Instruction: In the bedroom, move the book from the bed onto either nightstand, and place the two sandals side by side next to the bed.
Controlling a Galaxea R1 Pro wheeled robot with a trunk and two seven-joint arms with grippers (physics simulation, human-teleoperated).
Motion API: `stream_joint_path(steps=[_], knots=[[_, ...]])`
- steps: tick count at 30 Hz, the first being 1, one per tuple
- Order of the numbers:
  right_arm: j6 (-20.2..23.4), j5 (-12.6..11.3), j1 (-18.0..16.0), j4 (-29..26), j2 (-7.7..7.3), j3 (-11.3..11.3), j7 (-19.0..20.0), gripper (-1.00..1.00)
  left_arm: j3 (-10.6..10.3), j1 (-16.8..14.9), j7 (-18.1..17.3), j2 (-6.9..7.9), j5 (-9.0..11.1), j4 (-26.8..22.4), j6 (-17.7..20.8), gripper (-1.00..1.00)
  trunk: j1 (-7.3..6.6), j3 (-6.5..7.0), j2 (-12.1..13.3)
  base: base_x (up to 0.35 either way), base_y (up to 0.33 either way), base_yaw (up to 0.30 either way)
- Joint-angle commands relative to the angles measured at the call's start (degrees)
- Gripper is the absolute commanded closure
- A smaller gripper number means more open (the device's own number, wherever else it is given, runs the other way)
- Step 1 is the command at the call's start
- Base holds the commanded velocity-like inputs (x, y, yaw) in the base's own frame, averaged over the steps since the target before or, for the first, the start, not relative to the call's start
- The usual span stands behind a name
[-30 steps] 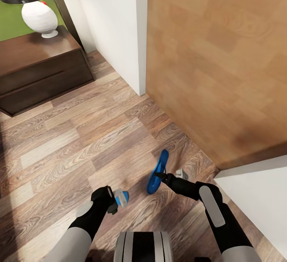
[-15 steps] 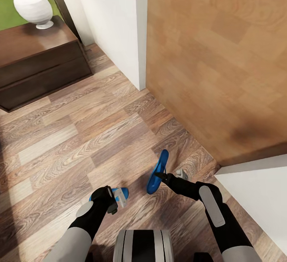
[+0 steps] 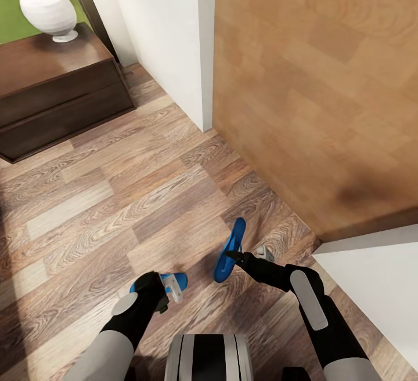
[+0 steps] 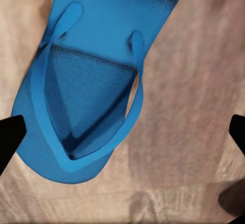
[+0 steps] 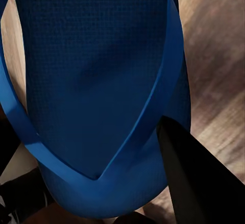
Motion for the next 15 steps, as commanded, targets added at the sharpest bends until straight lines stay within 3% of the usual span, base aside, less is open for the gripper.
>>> stream_joint_path(steps=[1,15], knots=[[0.22,0.32,-0.01,-0.03,0.02,-0.07,0.24,1.00,-0.28,-0.01,-0.40,-0.02,-0.58,-0.08,0.17,-1.00,-0.01,-0.03,-0.01,0.000,0.000,0.000],[0.25,0.32,-0.02,0.00,-0.07,-0.08,0.24,1.00,-0.68,-0.01,-0.35,0.15,-0.88,-1.06,0.37,-1.00,-0.01,-0.03,-0.01,0.000,0.000,0.000]])
